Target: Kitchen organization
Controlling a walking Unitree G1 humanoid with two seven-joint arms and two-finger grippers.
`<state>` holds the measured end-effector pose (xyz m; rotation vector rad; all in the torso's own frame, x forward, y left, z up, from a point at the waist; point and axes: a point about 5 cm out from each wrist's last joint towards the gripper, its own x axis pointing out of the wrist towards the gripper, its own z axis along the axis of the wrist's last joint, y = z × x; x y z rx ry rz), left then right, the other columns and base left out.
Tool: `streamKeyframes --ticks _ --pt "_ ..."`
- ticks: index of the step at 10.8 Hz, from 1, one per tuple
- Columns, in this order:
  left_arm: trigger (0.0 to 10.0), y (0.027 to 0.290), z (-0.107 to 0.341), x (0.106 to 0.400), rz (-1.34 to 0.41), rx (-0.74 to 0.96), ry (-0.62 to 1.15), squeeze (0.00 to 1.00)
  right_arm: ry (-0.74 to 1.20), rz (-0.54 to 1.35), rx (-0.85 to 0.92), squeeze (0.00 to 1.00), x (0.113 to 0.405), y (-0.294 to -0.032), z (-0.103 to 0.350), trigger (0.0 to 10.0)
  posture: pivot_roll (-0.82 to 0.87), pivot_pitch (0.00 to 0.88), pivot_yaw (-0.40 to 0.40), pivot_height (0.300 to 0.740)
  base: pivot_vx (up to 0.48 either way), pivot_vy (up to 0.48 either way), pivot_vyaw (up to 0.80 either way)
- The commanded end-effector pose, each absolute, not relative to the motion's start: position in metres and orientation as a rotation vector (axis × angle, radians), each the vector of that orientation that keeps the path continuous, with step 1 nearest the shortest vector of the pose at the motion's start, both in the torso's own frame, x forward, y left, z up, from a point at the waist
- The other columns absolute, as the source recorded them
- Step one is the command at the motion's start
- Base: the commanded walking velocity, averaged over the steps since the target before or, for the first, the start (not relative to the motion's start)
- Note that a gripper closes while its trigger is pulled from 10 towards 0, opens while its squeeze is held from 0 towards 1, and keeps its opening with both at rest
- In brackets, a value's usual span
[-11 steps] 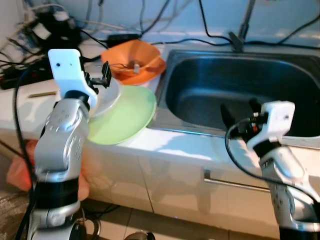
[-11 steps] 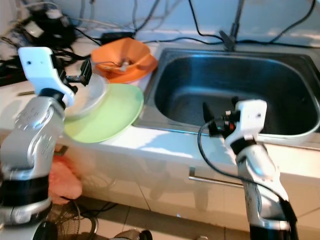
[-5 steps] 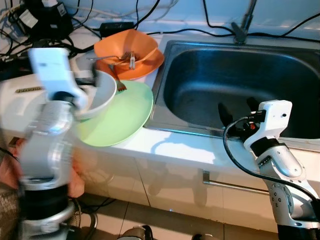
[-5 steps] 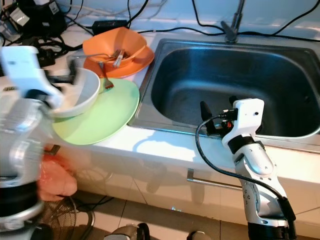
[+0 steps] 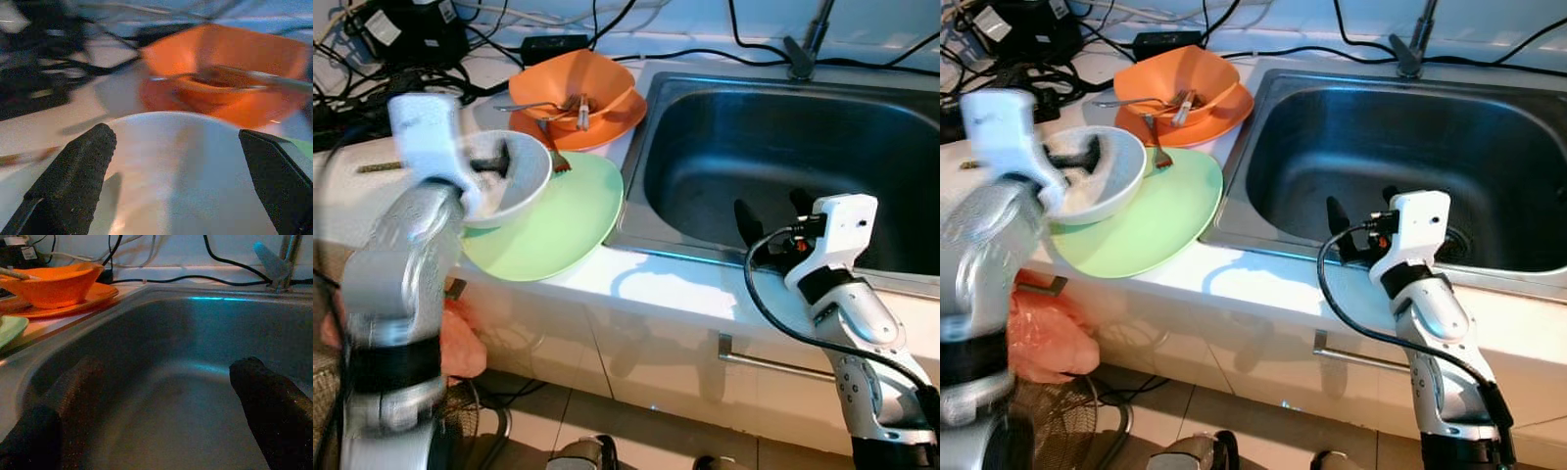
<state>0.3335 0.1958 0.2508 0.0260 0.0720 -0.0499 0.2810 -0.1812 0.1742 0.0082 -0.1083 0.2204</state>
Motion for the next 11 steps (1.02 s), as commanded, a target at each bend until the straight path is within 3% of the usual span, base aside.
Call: streamKeyframes --ticks 1,4,9,11 --pt "10.0 0.2 0.253 0.336 -0.071 0.036 0.101 0.0 -0.13 0.212 -0.001 0.0 0.282 -0.182 0.178 10.0 0.04 0.101 0.105 0.74 0.0 0.0 0.0" --pt "10.0 0.225 0.268 0.343 -0.025 0.086 0.088 0.0 -0.139 0.217 -0.006 0.0 0.286 -0.18 0.18 10.0 0.05 0.09 0.098 0.74 0.0 0.0 0.0" --pt "10.0 0.19 0.255 0.343 -0.237 0.016 0.154 0.0 -0.156 0.214 -0.014 0.0 0.29 -0.181 0.183 10.0 0.04 0.082 0.097 0.74 0.0 0.0 0.0" --pt "10.0 0.196 0.262 0.345 -0.262 0.037 0.157 0.0 -0.153 0.222 -0.01 0.0 0.29 -0.18 0.183 10.0 0.04 0.082 0.095 0.74 0.0 0.0 0.0"
